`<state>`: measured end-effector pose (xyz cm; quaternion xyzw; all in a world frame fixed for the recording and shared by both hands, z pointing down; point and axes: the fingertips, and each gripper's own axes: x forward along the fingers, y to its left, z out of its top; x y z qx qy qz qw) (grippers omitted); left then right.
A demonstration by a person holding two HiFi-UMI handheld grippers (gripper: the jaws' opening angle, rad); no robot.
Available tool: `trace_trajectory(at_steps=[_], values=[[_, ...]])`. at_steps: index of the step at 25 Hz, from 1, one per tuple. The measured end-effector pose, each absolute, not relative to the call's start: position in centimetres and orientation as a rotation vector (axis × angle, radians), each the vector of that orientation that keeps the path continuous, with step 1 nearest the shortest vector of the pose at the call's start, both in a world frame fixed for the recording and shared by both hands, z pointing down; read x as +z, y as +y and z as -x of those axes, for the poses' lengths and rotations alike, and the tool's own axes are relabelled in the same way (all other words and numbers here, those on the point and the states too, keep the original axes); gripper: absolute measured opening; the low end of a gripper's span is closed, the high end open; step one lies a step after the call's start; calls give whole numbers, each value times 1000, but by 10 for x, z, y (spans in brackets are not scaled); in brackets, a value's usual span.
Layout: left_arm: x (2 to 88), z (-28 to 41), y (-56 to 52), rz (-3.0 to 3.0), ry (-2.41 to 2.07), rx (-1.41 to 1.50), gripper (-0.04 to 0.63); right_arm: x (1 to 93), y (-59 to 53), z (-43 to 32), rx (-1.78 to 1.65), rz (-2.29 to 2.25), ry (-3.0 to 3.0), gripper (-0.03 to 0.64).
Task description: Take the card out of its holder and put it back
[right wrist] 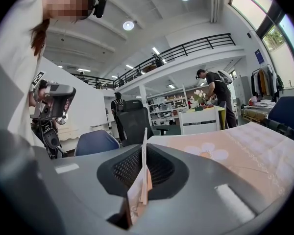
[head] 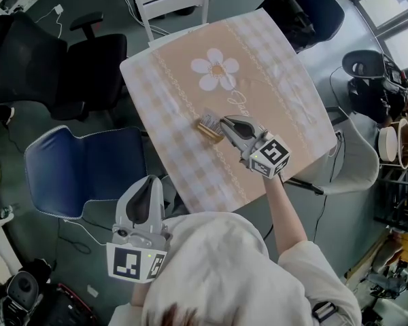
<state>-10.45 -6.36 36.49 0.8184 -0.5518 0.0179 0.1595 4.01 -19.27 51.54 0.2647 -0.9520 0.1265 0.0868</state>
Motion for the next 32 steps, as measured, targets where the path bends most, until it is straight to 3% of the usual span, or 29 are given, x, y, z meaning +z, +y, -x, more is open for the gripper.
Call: trace_trajectory(at_steps=[32], values=[[361,104,-66,-2349,-1573,41,0,540,-186,-38,367,-745,-2791,20]])
